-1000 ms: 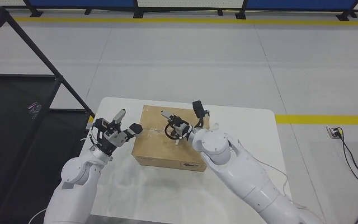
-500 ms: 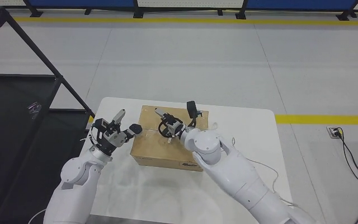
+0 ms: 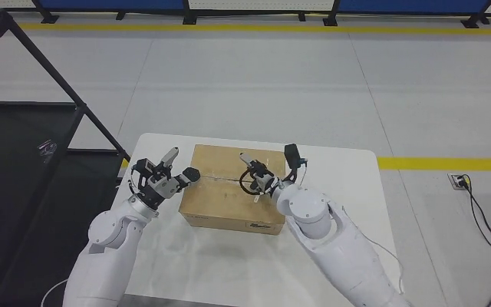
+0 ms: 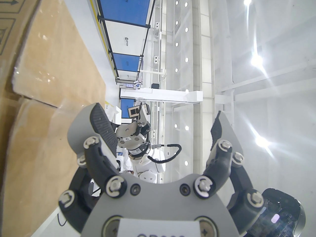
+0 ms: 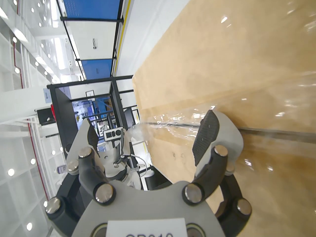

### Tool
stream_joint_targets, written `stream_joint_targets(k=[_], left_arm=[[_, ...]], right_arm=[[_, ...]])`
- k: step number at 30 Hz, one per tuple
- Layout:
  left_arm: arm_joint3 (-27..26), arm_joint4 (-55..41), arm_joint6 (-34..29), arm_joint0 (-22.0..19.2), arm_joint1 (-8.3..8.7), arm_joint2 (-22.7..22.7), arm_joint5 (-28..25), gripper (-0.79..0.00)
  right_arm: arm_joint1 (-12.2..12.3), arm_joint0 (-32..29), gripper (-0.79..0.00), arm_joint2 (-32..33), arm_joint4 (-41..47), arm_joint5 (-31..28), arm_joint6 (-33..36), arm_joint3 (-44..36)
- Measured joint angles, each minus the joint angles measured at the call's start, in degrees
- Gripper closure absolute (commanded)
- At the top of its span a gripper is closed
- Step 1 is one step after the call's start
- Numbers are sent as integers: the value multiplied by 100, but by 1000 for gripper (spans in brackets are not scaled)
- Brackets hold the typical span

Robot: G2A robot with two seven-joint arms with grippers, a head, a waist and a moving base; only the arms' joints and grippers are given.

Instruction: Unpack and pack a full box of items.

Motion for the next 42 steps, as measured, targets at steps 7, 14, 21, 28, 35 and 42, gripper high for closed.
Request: stream_joint_targets(k=[7, 14, 21, 28, 35, 42], left_arm=[[94, 13, -3, -111, -16, 105, 7, -785], [154, 20, -23, -161, -15, 127, 15, -785], [177, 35, -32, -213, -11, 130, 32, -785], [246, 14, -45, -260, -13, 153, 34, -785], [294, -9, -50, -270, -6, 123, 1, -785], [284, -26, -31, -246, -1, 108, -19, -785]], right_arm=[[86, -475, -785, 512, -101, 93, -206, -388], [104, -789, -785, 1061, 315, -236, -377, -351], [118, -1016, -785, 1449, 631, -350, -416, -389], [125, -1217, -785, 1763, 863, -529, -540, -454], [90, -1608, -785, 1925, 1114, -1309, -887, -917], [44, -1359, -785, 1763, 1087, -1178, -861, -462]])
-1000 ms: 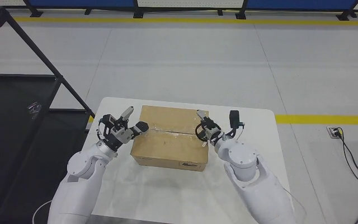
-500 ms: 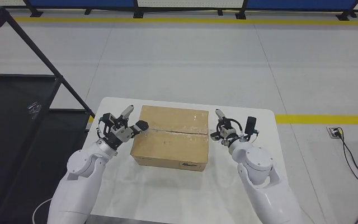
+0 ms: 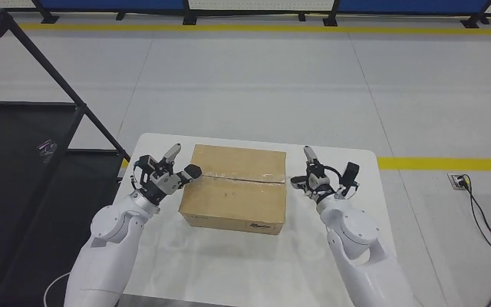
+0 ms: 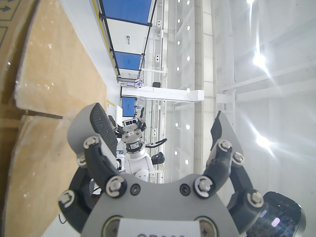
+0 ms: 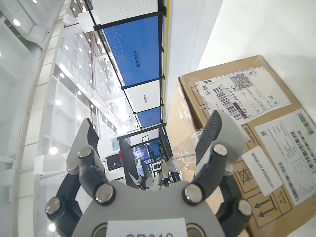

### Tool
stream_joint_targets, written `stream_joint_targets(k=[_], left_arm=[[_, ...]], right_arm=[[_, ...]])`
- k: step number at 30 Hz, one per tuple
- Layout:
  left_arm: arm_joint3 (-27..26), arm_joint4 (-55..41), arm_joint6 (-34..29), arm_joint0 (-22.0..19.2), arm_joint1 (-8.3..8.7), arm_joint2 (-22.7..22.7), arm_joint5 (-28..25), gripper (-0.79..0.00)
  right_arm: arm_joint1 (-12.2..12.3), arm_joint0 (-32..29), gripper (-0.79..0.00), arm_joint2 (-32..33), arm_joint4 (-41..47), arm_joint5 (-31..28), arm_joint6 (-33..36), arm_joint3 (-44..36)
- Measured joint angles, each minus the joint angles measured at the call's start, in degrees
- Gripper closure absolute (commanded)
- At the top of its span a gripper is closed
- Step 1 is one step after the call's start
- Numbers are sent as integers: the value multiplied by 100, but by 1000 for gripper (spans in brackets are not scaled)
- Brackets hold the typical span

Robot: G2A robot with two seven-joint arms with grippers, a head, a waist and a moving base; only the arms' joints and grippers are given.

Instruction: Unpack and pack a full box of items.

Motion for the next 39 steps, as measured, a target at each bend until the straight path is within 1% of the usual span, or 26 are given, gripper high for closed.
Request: stream_joint_targets(k=[3, 9, 15, 19, 23, 27, 31, 34, 39], left_arm=[[1, -1, 21, 20, 5, -22, -12, -785], [50, -89, 122, 91, 44, -260, -49, -785], [11, -138, 143, 160, 92, -507, -61, -785], [-34, -166, 163, 210, 113, -605, -64, -785], [-71, -211, 209, 243, 130, -705, -92, -785], [-130, -257, 285, 262, 153, -850, -148, -785], [-185, -359, 346, 281, 178, -1020, -156, -785], [-204, -370, 332, 281, 203, -1119, -85, -785], [-205, -359, 316, 280, 207, -1126, -67, -785]], right_arm=[[-60, 206, -785, -203, 15, 21, -112, 393], [-132, 438, -785, -402, 196, -223, 198, 982], [-162, 520, -785, -400, 284, -401, 350, 1215], [-168, 544, -785, -298, 342, -403, 274, 1282], [-156, 395, -785, -46, 465, -554, 16, 1064], [-101, -33, -785, 357, 538, -772, -137, 513], [-74, -454, -785, 605, 653, -887, -198, -18], [-73, -473, -785, 615, 674, -888, -186, -42], [-74, -466, -785, 612, 670, -886, -186, -33]])
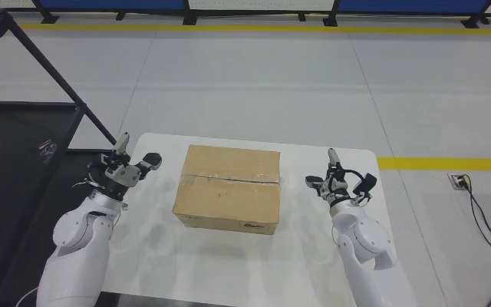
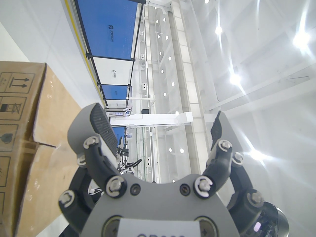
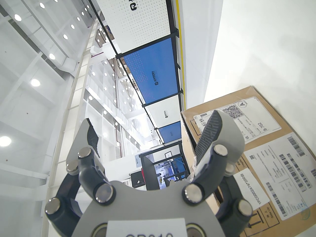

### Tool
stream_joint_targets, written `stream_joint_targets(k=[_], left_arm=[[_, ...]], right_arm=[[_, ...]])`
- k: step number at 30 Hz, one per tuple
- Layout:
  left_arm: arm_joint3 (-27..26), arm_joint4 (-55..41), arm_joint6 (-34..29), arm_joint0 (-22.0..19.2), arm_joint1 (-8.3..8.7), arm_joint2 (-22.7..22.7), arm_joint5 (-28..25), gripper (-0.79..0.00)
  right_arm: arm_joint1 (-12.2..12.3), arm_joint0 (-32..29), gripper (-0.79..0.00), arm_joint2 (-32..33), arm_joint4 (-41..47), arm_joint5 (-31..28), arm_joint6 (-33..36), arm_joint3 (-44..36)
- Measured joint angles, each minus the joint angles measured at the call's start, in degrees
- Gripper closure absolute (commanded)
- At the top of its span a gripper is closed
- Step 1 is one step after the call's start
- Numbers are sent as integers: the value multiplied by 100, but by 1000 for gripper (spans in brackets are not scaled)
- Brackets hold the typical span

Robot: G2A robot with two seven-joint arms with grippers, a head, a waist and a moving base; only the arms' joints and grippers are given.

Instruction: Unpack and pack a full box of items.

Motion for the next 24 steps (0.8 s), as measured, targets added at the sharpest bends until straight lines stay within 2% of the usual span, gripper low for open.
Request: stream_joint_targets(k=[3, 7, 10, 14, 17, 24], left_arm=[[-116, 116, -112, 38, 7, 83, 4, -785], [-461, 801, -533, 50, 41, 315, -41, -785], [-482, 921, -821, 8, 51, 438, -24, -785], [-450, 1415, -900, -44, 72, 611, -93, -785], [-309, 1668, -653, -107, 51, 796, -97, -785], [431, 1670, -296, -444, -23, 1138, -86, -785]], right_arm=[[0, 0, -785, 0, 0, 0, 0, 0], [0, 0, -785, 0, 0, 0, 0, -1], [2, -62, -785, 8, -11, -25, 8, -30], [8, -205, -785, 58, -28, -65, 37, -120], [15, -241, -785, 100, -34, -65, 107, -133], [41, -225, -785, 179, -160, -186, 418, -44]])
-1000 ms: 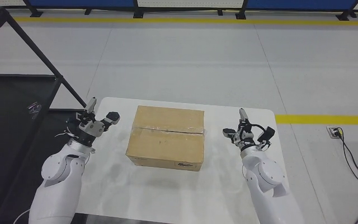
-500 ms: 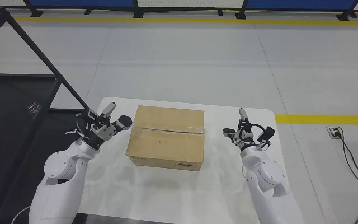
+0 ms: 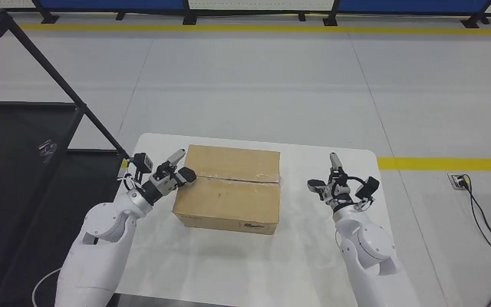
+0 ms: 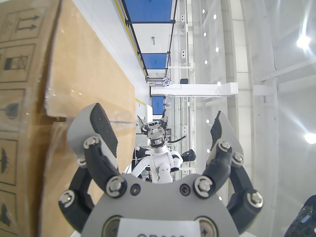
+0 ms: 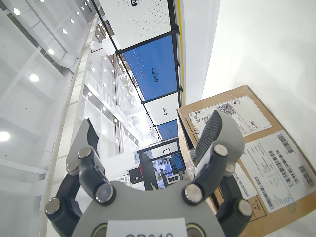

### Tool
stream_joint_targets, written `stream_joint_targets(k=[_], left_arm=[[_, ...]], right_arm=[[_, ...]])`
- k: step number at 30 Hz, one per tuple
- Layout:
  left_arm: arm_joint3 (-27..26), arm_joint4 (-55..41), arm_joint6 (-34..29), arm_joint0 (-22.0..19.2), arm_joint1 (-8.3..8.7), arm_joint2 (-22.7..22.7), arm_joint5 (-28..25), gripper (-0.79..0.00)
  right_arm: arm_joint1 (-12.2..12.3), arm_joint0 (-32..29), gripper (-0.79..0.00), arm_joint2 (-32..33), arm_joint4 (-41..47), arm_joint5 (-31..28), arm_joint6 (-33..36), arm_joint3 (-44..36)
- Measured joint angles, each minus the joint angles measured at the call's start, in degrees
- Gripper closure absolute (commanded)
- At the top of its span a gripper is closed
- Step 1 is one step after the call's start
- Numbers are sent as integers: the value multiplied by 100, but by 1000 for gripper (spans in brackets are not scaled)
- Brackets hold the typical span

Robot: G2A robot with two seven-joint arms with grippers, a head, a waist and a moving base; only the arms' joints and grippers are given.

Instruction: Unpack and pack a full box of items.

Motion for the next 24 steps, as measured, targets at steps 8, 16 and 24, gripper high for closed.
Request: stream_joint_targets(k=[8, 16, 24], left_arm=[[443, -229, 56, -38, 7, -104, -105, -785], [520, -324, 124, 134, 50, -299, -194, -785], [561, -700, 294, 192, 106, -711, -393, -785]], right_arm=[[9, 19, -785, 87, 89, -192, 231, 208], [8, 38, -785, 121, 134, -247, 281, 274], [14, -44, -785, 183, 129, -187, 186, 158]])
